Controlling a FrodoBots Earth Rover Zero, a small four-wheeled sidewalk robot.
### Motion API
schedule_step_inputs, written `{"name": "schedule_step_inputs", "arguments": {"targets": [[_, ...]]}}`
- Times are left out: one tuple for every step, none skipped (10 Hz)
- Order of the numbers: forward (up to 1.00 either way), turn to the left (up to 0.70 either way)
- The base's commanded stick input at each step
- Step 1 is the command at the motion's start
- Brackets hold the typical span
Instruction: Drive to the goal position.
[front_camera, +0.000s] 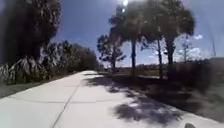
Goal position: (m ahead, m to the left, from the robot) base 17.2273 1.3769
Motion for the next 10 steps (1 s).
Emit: {"name": "schedule_step_inputs", "arguments": {"targets": [[0.70, 0.04], [0.70, 0.10], [0.70, 0.30], [0.70, 0.15], [0.70, 0.00], [0.70, 0.00], [0.70, 0.00], [0.70, 0.00], [0.70, 0.00], [0.70, 0.00]]}}
